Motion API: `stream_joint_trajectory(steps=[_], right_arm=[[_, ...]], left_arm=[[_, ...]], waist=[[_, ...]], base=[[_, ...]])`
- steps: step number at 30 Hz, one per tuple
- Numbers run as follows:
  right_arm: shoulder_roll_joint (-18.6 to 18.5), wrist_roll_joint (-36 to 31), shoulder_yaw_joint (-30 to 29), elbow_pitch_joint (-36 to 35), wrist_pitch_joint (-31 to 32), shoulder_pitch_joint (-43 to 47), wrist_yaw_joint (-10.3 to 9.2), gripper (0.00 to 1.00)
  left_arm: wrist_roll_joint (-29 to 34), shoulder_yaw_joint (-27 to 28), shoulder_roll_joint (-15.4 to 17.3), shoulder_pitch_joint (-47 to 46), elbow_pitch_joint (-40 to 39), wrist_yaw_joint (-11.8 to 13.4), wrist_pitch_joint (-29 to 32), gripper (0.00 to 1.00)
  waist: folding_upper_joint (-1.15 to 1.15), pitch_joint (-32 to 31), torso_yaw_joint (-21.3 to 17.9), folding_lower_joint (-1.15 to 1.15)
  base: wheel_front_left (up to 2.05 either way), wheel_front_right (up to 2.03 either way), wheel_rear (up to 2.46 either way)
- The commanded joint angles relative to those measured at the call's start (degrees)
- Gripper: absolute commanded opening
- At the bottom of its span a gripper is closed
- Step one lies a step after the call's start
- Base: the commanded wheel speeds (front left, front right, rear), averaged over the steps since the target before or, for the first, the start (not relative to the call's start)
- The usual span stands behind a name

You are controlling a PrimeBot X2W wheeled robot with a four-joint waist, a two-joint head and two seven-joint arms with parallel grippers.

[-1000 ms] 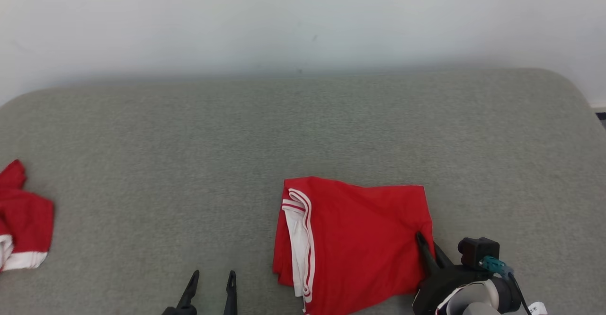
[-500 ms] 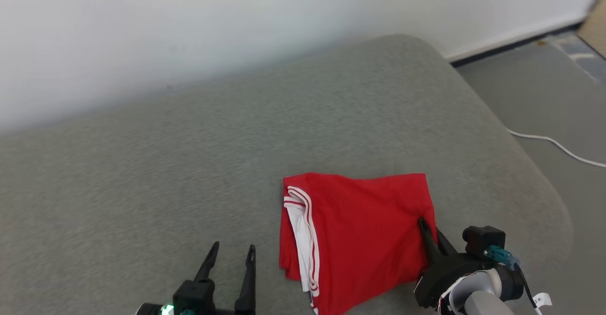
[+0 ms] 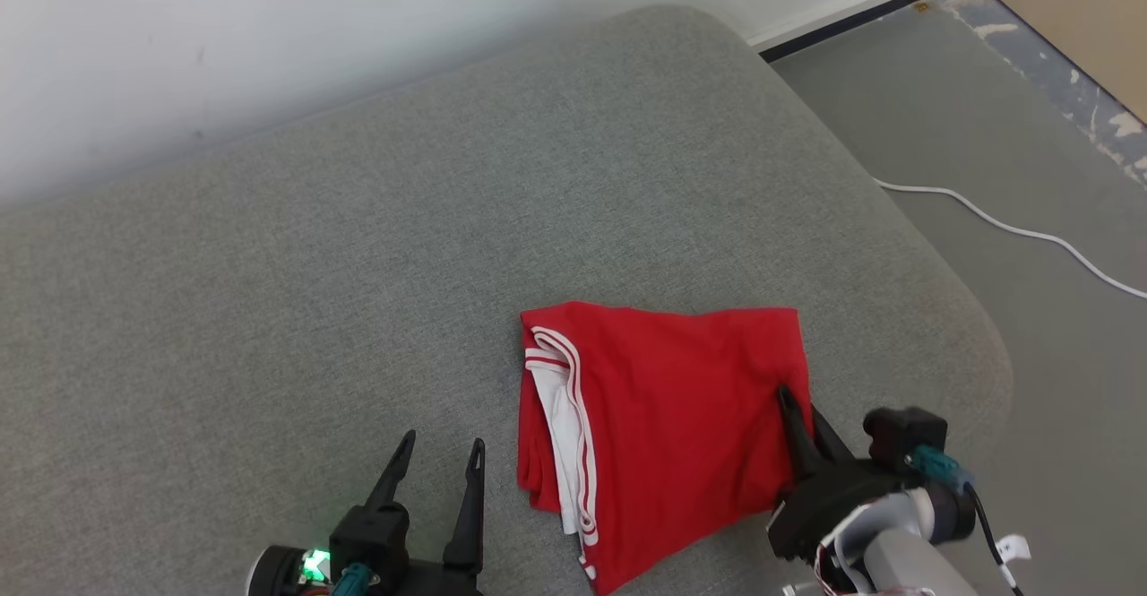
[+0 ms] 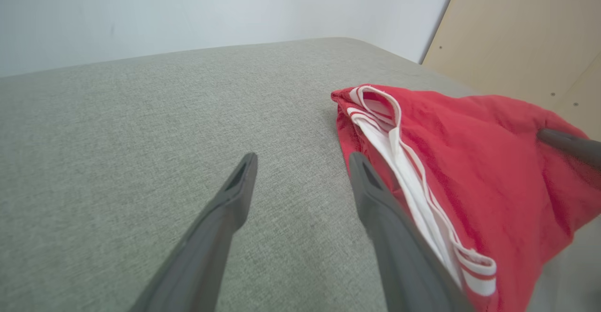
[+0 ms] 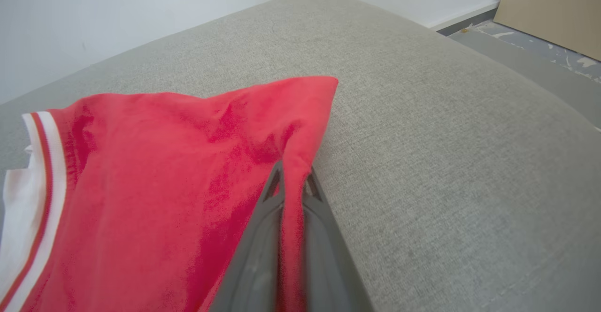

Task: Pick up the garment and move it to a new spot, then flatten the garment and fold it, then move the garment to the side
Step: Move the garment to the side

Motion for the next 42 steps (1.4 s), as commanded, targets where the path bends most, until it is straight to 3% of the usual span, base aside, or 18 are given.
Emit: stream_joint_trajectory(steps=[1, 10, 19, 26, 34, 42], right_arm=[[0.4, -0.3, 0.3, -0.4, 0.0, -1.0, -0.15, 0.00], [-4.5, -1.5, 1.0, 0.3, 0.0, -8.5, -0.16, 0.00], [-11.7, -4.5, -5.0, 8.1, 0.0, -20.2, -0.16, 0.00], [-18.5, -9.3, -16.5, 14.4, 0.0, -28.8, -0.16, 0.00], [-24.9, -20.1, -29.6, 18.4, 0.0, -33.5, -0.16, 0.00], [-27.1, -32.2, -44.8, 20.5, 0.0, -31.0, -0.16, 0.00]], left_arm=[[0.2, 0.3, 0.2, -0.1, -0.4, 0.1, -0.2, 1.00], [3.2, 0.6, 0.2, -1.6, -2.6, 0.1, -0.2, 1.00], [7.4, 0.3, 0.4, -4.6, -3.6, -0.3, -0.2, 1.00], [10.1, 0.1, 1.6, -7.6, -5.7, 0.2, -0.2, 1.00], [10.8, 0.1, 2.8, -9.0, -6.7, 1.4, -0.1, 1.00], [9.9, 0.5, 3.6, -8.2, -6.9, 2.1, 0.1, 1.00]], waist=[[-0.01, 0.5, 0.0, -0.01], [-0.01, 4.0, 5.8, -0.01], [-0.01, 11.3, 13.6, -0.01], [-0.01, 16.9, 18.5, -0.01], [-0.01, 19.9, 21.6, -0.01], [-0.01, 18.9, 22.1, -0.01]], base=[[0.00, 0.00, 0.00], [0.00, 0.00, 0.00], [0.00, 0.00, 0.00], [0.00, 0.00, 0.00], [0.00, 0.00, 0.00], [0.00, 0.00, 0.00]])
